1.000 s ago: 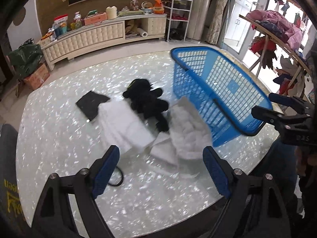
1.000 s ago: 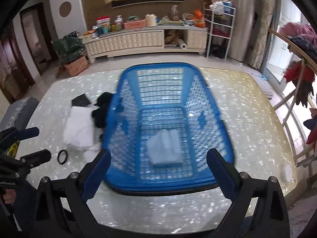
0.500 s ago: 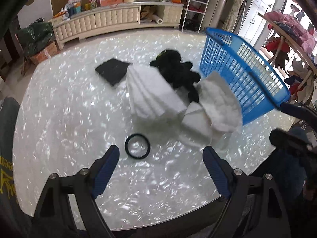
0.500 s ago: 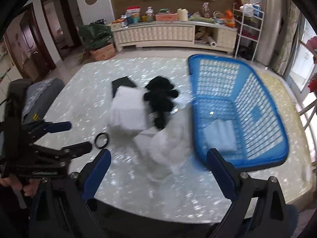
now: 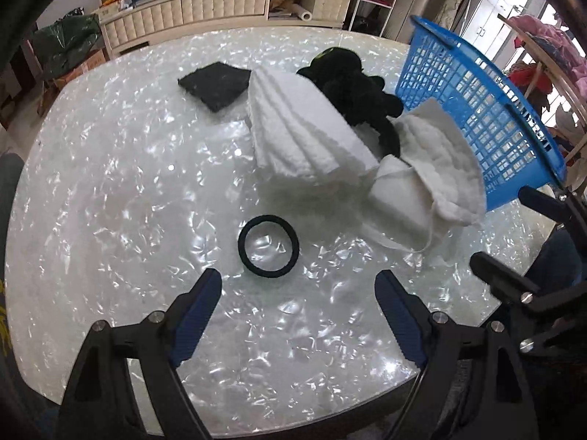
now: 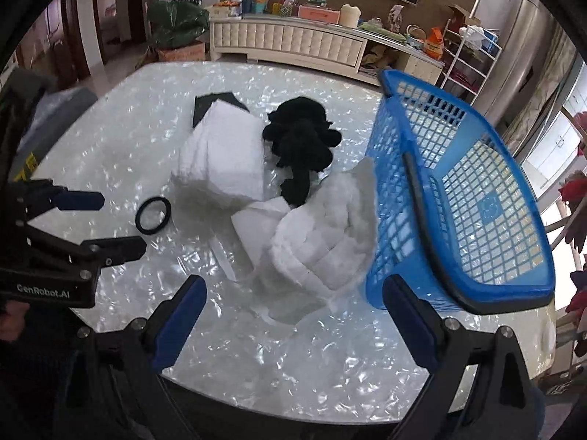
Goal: Organize soft objects
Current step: 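Lower the right gripper onto the white quilted towel and grasp it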
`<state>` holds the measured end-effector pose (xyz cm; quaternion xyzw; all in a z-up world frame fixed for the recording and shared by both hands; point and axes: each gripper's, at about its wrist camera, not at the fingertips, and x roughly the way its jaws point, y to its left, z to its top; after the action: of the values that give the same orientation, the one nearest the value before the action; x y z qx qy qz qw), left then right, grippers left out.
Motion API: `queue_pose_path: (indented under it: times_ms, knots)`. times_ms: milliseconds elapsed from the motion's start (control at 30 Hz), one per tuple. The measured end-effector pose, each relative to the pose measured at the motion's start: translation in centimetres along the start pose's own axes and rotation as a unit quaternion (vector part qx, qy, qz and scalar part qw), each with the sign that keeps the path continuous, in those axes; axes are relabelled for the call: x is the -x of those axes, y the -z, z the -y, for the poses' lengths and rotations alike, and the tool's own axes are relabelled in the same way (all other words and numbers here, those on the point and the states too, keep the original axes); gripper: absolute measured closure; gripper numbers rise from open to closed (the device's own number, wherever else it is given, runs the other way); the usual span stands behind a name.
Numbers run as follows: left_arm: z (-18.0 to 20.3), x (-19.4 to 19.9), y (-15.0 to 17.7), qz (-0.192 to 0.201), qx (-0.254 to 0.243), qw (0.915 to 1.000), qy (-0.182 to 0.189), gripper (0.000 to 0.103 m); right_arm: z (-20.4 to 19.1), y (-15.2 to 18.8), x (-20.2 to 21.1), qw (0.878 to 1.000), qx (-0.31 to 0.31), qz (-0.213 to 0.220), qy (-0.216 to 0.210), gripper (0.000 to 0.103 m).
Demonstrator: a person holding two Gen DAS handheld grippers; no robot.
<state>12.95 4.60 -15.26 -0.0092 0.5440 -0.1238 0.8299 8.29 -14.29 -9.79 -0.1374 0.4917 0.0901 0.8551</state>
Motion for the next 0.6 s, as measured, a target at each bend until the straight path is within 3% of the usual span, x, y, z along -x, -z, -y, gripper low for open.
queue_pose_path:
  times_ms: [67,133,300,500,600]
  knots:
    - [-0.2,-0.5,-0.1,-0.005,0.001,1.0000,-0.001,0.020,-0.3,0.0,-1.2,1.000,0.006,-0.006,0.003,0.009]
    - [-0.6,-1.0,-0.3,-0.009,0.002,1.0000,-0.003,0.022,-0.3,0.0,-2.1,1.000,0.000,-0.007,0.007,0.018]
    - [-1.5,-2.1,-0.9,-0.015,0.009,0.9998,0.004,0.028,1.1,-0.8,-4.6,0.999,-0.044,-0.028,-0.002,0.020]
    - [-2.1,-4.0,-1.1,-0.033,0.004,0.9994,0.012,0.046,1.4,-1.4,-7.4,0.997,-0.061,-0.055,0.014,0.020]
    - [-2.1,-4.2,-1.2,-0.032,0.001,0.9994,0.015,0.060,1.7,-1.4,-8.4,0.995,-0.070,-0.066,0.009,0.026]
